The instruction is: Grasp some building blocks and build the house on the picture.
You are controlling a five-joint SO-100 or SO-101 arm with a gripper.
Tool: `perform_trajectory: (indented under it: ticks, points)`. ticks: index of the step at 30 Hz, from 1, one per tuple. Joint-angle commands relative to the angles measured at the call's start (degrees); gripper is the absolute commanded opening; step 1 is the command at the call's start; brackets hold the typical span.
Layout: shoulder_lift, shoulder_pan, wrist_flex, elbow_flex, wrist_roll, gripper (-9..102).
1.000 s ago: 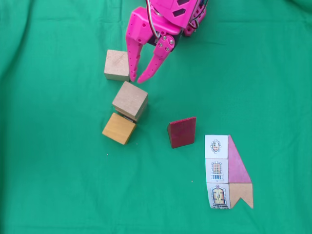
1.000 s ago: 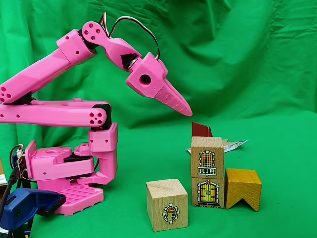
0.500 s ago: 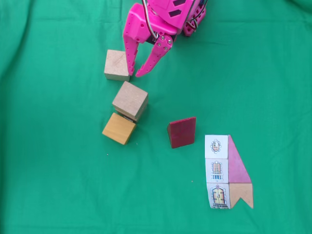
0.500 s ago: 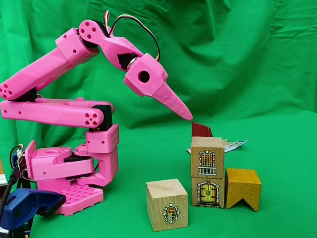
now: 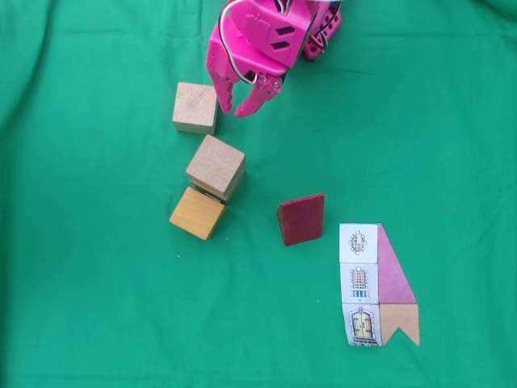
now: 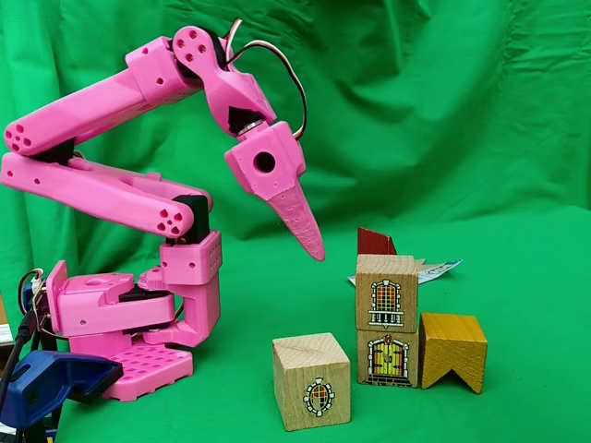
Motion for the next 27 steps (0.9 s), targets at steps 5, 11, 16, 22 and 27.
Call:
perform_trajectory:
  ticks: [5,11,16,22,27]
  points:
    - [-4.6,-0.4,0.2,-1.9,-0.4,0]
    - [-6.3,-0.4,0.2,-2.3,-0.4,0]
    - [-9.7,-0.4,0.2,-3.9,-0.4,0]
    - [-14.5,-0.4,0.2,-6.7,-0.4,0]
    - [-17.4,-0.4,0.2,-8.4,-0.4,0]
